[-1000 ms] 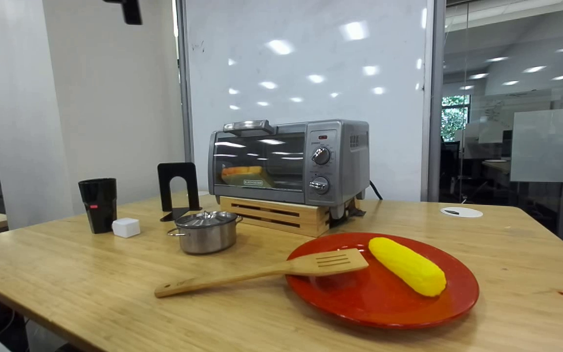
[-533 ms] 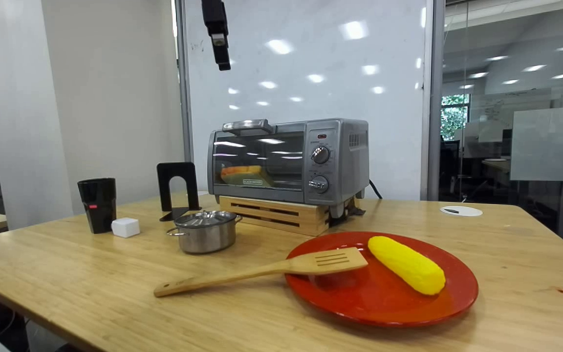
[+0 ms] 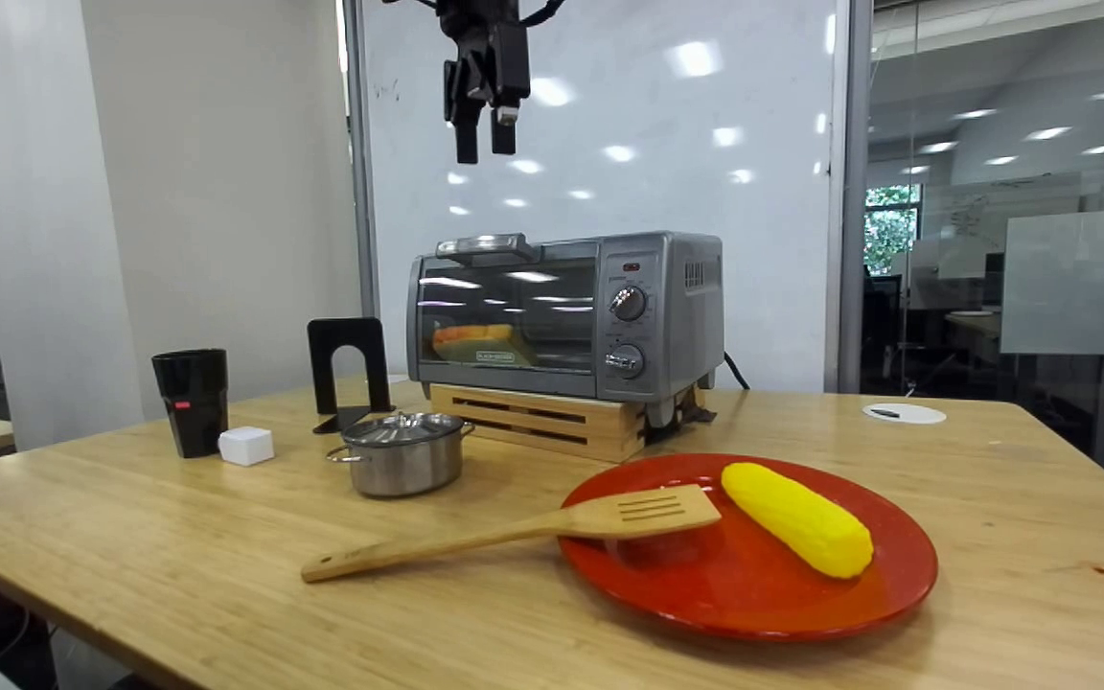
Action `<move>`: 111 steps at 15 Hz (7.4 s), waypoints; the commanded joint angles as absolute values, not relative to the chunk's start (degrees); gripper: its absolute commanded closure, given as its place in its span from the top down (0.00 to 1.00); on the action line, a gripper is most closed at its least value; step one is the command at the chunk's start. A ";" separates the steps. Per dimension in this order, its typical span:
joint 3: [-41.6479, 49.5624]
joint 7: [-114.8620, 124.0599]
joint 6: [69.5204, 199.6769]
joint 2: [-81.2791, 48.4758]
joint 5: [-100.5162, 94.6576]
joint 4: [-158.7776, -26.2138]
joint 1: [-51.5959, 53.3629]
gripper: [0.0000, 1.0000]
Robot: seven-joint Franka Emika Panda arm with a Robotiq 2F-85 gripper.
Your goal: Turn the top knob on the microwave to the left
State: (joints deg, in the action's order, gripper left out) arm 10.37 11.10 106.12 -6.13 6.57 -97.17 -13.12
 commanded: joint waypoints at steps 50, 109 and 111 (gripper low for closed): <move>16.57 -32.71 85.96 -1.60 0.20 -99.56 -15.69 1.00; 16.27 3.52 94.80 9.92 -4.48 -115.04 -15.29 1.00; 15.91 0.03 93.60 9.37 -8.33 -113.85 -14.96 1.00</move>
